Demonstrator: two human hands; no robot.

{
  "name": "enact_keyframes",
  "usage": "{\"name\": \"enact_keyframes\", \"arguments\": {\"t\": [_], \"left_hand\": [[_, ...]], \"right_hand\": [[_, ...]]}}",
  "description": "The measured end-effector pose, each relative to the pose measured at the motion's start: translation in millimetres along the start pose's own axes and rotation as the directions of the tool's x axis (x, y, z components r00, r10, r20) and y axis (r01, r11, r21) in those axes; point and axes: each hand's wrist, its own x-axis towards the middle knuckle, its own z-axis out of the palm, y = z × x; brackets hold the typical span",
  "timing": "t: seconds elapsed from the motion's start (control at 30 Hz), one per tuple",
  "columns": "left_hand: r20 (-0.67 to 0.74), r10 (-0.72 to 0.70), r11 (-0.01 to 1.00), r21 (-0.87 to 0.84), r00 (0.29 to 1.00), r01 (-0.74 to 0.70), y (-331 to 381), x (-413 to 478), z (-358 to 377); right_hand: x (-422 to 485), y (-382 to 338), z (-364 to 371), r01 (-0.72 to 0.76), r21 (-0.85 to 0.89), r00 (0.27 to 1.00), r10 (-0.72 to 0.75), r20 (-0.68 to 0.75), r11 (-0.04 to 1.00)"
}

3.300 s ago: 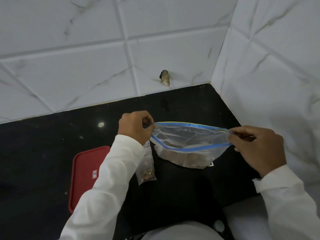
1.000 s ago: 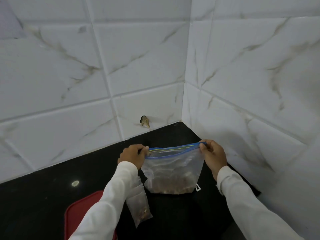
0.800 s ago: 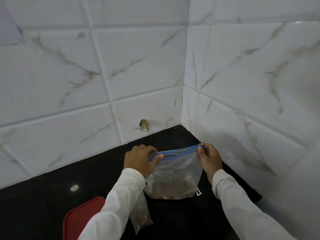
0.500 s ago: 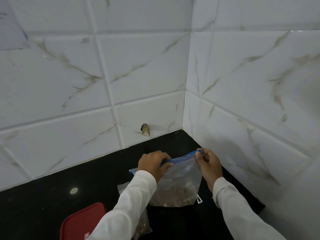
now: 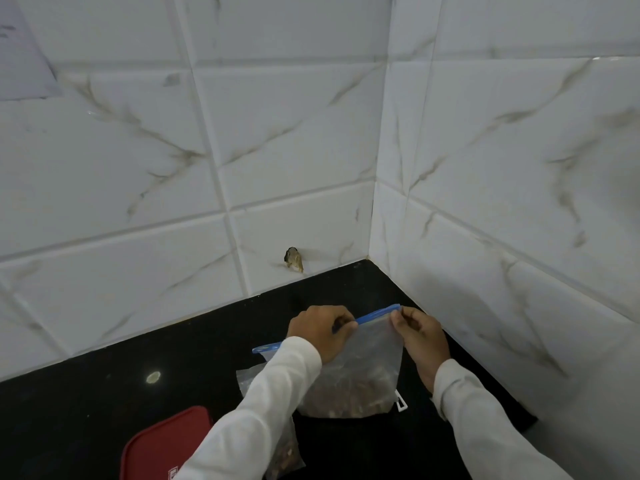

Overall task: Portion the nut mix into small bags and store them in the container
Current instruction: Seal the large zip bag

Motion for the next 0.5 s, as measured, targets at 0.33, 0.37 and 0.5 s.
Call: {"name": "enact_keyframes", "arguments": {"t": [0.33, 0.37, 0.5], "left_hand": [[-0.016, -0.100, 0.970, -0.225, 0.995, 0.093, 21.1, 24.9, 11.2], [-0.005, -0.103, 0.962, -0.256, 0.995, 0.098, 20.2, 26.1, 11.1], [0.013, -0.107, 0.940, -0.324, 0.994, 0.105, 22.2, 30.3, 9.6]], "right_hand": [[3.3, -4.4, 5.4, 0.005, 0.109, 1.000, -0.006, 0.007, 0.994], [4.9, -4.9, 6.8, 0.009, 0.105, 1.000, -0.010, 0.002, 0.994], [10.7, -7.4, 13.2, -0.012, 0.065, 1.000, 0.013, -0.013, 0.998]]}}
